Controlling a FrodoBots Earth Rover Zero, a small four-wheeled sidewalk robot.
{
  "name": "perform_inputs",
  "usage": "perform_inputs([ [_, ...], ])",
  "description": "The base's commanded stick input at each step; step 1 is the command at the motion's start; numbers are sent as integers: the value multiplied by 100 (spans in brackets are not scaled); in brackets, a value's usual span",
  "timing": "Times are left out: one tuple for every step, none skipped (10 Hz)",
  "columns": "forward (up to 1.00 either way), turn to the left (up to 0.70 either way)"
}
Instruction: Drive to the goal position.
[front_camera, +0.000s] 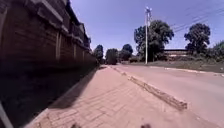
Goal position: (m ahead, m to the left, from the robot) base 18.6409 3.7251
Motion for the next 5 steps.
perform_inputs([
  [30,0],
  [30,0],
  [30,0],
  [30,0],
  [30,0],
])
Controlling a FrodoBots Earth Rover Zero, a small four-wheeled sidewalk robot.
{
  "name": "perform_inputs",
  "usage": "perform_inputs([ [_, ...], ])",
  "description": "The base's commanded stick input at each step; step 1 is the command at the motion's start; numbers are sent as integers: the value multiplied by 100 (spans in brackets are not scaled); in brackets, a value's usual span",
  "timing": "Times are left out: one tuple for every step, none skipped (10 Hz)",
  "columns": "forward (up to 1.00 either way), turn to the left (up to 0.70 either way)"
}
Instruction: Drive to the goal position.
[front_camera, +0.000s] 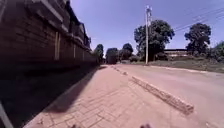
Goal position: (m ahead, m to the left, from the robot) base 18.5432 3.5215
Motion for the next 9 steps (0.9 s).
perform_inputs([
  [30,0],
  [30,0],
  [30,0],
  [30,0],
  [30,-27],
  [30,-62],
  [30,-75],
  [30,-75],
  [30,-60],
])
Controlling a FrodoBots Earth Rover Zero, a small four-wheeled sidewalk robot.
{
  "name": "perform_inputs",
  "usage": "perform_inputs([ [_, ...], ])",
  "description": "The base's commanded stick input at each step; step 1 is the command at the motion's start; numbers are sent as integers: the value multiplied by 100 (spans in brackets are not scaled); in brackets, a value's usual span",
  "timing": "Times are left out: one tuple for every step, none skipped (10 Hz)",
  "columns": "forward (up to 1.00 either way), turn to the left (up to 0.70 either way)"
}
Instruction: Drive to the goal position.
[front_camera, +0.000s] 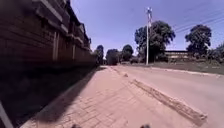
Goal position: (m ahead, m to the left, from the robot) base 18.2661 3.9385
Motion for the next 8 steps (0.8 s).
perform_inputs([
  [30,-26],
  [30,0],
  [30,0],
  [30,0],
  [30,0],
  [30,0],
  [30,0],
  [30,0],
])
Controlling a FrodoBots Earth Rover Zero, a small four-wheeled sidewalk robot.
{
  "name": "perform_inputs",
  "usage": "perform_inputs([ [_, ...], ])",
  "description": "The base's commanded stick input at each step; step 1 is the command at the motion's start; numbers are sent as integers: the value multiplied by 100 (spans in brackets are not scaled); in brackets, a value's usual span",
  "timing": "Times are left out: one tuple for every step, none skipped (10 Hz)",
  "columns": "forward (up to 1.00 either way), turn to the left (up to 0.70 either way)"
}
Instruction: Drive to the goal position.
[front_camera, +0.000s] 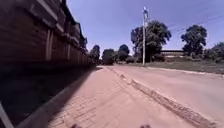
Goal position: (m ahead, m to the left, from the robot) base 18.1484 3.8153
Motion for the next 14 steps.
perform_inputs([
  [30,54],
  [30,72],
  [30,75],
  [30,75],
  [30,75],
  [30,75],
  [30,75],
  [30,75],
  [30,59],
  [30,23],
  [30,0],
  [30,0],
  [30,0],
  [30,0],
])
